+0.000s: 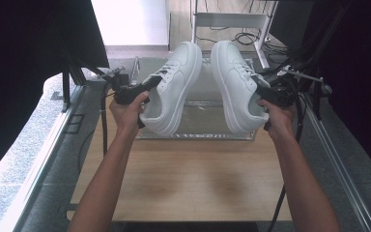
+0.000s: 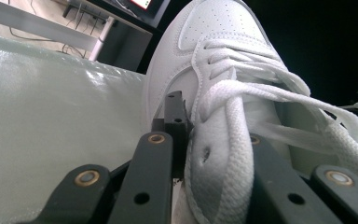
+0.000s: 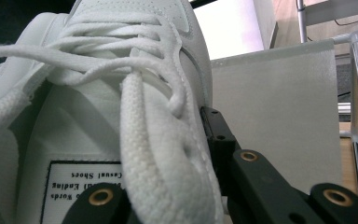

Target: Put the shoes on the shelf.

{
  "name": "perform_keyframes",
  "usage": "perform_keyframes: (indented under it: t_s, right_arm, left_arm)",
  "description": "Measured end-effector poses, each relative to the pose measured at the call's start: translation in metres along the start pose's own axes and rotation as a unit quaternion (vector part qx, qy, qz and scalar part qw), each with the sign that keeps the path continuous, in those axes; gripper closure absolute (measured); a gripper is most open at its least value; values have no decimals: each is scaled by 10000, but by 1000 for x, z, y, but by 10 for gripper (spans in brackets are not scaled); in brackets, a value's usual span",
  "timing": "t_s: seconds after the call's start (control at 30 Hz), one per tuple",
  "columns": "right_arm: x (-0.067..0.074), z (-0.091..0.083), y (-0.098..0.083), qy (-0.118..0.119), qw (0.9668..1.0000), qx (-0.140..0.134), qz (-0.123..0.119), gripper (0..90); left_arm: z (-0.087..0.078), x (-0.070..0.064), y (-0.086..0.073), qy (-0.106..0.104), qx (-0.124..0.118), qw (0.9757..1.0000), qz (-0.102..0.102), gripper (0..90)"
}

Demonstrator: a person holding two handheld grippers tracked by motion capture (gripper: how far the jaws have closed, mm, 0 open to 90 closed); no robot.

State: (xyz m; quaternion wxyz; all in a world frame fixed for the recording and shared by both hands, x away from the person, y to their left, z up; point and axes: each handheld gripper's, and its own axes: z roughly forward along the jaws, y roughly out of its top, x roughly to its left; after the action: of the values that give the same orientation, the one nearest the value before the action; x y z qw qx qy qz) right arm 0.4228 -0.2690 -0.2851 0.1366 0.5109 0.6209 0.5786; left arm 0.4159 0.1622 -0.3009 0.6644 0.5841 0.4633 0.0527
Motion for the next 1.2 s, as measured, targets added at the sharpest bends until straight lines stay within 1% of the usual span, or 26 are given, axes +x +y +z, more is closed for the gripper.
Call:
perform_keyframes:
  t_s: [0.1,0.23,0.4,0.5,0.53,0.6,0.67,0.9,0.93,1.07,1.2]
  right_arm:
    - [0,4,1,-2,10000,3,66,864]
    - [-1,10,4,-63,10000,22,56,864]
    - [-1,16,8,-96,9999,-7,119,864]
    - [-2,20,9,-102,9998,-38,178,865]
    - [-2,21,10,-98,9997,-40,235,864]
    - [-3,23,10,-124,9996,-37,232,864]
    - [-4,25,11,-162,9996,-34,230,864]
    - [-7,30,17,-190,9992,-77,330,864]
    - [-6,31,18,-195,9991,-90,365,864]
    - [-7,34,21,-230,9990,-110,359,864]
    - [-8,40,24,-265,9987,-130,423,864]
  left_arm:
    - [4,-1,3,34,-2,10000,12,818]
    - [9,-2,7,71,1,10000,14,817]
    - [15,-2,12,147,16,9999,26,818]
    - [19,-2,14,174,5,9998,-1,817]
    - [20,-2,15,187,2,9998,-7,817]
    - [22,-2,16,226,6,9997,5,817]
    - [25,-2,17,249,-11,9997,-27,817]
    - [33,1,20,290,-42,9995,-79,817]
    - [34,2,20,295,-38,9995,-102,817]
    - [40,7,19,288,-58,9993,-248,817]
    - [45,13,21,350,-122,9987,-360,817]
